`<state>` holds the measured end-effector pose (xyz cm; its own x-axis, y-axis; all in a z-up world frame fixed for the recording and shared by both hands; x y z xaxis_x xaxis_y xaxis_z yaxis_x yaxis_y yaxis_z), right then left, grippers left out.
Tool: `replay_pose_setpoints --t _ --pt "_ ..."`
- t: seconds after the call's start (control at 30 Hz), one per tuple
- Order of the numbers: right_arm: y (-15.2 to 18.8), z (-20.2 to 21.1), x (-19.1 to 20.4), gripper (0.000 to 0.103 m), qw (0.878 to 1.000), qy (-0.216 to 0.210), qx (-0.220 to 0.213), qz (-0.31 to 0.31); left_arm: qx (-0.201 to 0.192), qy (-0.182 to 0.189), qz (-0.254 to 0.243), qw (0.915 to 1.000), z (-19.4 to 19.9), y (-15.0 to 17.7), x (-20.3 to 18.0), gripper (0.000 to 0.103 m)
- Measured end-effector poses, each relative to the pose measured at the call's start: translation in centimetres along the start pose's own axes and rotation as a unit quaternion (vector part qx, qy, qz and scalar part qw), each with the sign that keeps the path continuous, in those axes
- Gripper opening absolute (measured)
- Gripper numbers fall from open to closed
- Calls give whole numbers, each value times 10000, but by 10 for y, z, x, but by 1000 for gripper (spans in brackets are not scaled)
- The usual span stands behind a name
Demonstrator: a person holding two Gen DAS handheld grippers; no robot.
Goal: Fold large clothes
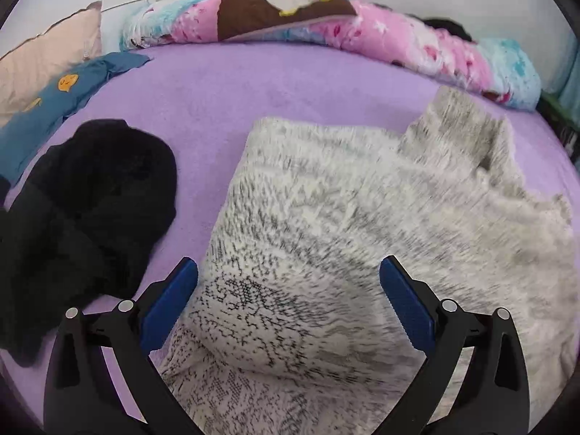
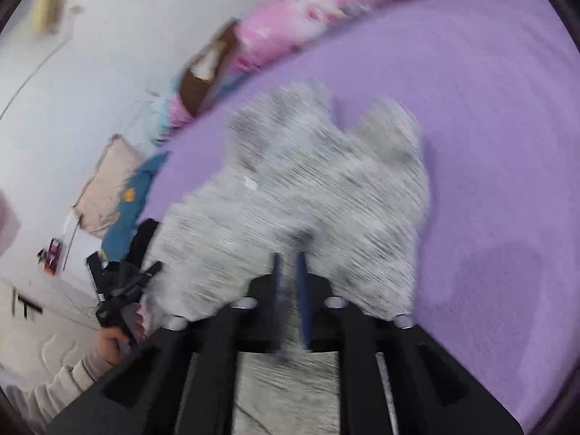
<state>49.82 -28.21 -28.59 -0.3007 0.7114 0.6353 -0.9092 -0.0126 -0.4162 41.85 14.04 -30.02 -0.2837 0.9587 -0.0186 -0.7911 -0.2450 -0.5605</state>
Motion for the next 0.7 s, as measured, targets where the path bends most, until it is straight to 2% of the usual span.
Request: replay_pose_setpoints --t 0.03,0.07,0.17,0.27,0.3,0.33,0.43,0.53,0.67,0.7 --pt "-4 6 19 68 9993 4 -243 269 -102 14 -37 9999 6 -2 -2 97" --pt "-6 9 33 70 9983 0 -364 459 -214 2 -161 9996 12 -4 -8 97" --pt "-6 -10 70 70 9949 6 -314 954 -281 27 -529 9982 10 -5 -26 97" --pt "2 -40 74 70 9950 104 21 991 -53 -157 -832 9964 -14 7 -39 97" --pt "6 -50 74 70 9941 320 71 1035 -15 -323 -1013 9943 -27 15 -42 97" --pt "10 -63 73 70 9901 747 115 1187 -68 -466 -1155 9922 -36 22 -46 98" --pt "24 -91 65 69 9775 1460 373 1476 -187 -691 -1140 9909 -43 26 -51 98" --pt "37 -110 59 71 9617 1982 473 1831 -187 -660 -1095 9916 -44 26 -50 98" --pt "38 -112 57 75 9599 2046 501 1851 -52 -578 -1190 9912 -38 21 -49 97" --pt "38 -113 57 75 9598 2044 518 1851 -17 -356 -1135 9929 -29 20 -45 97"
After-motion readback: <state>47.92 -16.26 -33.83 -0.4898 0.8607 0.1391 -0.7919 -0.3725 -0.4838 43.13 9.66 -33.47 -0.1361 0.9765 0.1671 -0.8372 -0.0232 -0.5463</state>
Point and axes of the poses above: each gripper's, at about its wrist camera, not at the fingertips, and z roughly against the way its jaws point, x to its left, y to its underside, the point moved 3 cm from there along -z, roughly the way its jaws point, and after that the axes turned 6 degrees about x, right-handed, at the moved point
